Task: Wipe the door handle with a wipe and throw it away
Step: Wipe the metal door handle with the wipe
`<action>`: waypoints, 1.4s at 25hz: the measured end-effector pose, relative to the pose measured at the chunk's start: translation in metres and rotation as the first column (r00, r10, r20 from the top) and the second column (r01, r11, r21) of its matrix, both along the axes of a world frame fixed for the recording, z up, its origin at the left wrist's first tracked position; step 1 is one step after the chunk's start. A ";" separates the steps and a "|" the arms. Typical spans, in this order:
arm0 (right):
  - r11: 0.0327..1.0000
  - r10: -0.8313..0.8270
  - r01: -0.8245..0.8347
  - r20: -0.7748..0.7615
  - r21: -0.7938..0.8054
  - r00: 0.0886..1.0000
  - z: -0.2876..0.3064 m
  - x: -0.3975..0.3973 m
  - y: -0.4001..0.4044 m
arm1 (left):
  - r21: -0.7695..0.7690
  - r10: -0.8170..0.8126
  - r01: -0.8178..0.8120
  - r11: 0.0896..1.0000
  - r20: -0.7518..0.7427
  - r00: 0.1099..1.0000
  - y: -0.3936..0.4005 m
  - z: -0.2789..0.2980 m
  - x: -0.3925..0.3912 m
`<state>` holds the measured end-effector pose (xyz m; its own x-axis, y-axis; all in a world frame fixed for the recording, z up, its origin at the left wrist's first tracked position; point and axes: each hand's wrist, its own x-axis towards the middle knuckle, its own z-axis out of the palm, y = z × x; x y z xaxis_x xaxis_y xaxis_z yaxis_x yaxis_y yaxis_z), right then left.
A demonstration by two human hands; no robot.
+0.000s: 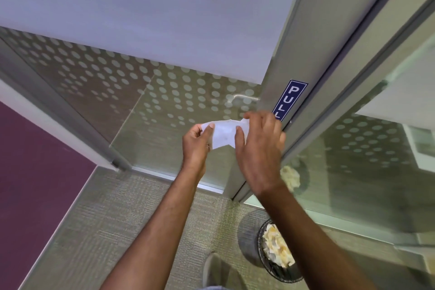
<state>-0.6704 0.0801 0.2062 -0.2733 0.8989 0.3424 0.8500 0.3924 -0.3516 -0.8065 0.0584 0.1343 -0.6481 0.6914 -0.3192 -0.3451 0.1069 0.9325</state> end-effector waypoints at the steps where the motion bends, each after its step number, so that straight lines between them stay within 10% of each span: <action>1: 0.999 -0.015 0.013 0.041 0.052 0.999 -0.004 -0.002 -0.010 | -0.011 -0.009 0.009 1.000 0.000 1.000 0.000 -0.003 0.000; 7: 0.992 0.004 0.039 0.337 -0.121 0.941 -0.011 -0.053 -0.016 | -0.031 -0.026 0.024 0.999 -0.069 0.997 -0.002 -0.012 -0.010; 10: 0.961 0.007 0.113 0.432 -0.251 0.902 -0.012 -0.074 -0.001 | -0.085 -0.019 -0.014 0.996 -0.373 0.927 -0.007 0.003 -0.020; 15: 0.913 0.142 0.083 0.500 -0.400 0.854 -0.013 -0.080 0.019 | 0.167 0.152 0.023 0.986 -0.937 0.314 -0.009 0.058 -0.038; 18: 0.892 0.159 0.073 0.459 -0.447 0.874 -0.008 -0.082 0.024 | 0.211 0.217 0.084 0.974 -0.974 -0.067 0.009 0.088 -0.050; 21: 0.965 0.126 0.027 0.552 -0.262 0.824 -0.015 -0.079 0.013 | 0.204 0.234 0.139 0.969 -0.941 -0.243 0.032 0.108 -0.062; 28: 0.994 0.090 -0.109 0.681 -0.015 0.726 -0.035 -0.055 -0.018 | 0.134 0.208 0.193 0.972 -0.873 -0.442 0.081 0.099 -0.067; 35: 0.967 0.153 0.031 0.678 -0.251 0.719 -0.013 -0.076 0.002 | 0.184 0.273 0.227 0.956 -0.840 -0.468 0.090 0.091 -0.070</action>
<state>-0.7466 0.0826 0.1931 -0.4064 0.8969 -0.1742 0.8675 0.4386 0.2346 -0.8766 0.1484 0.2256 0.1880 0.5179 0.8346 0.9821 -0.0896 -0.1656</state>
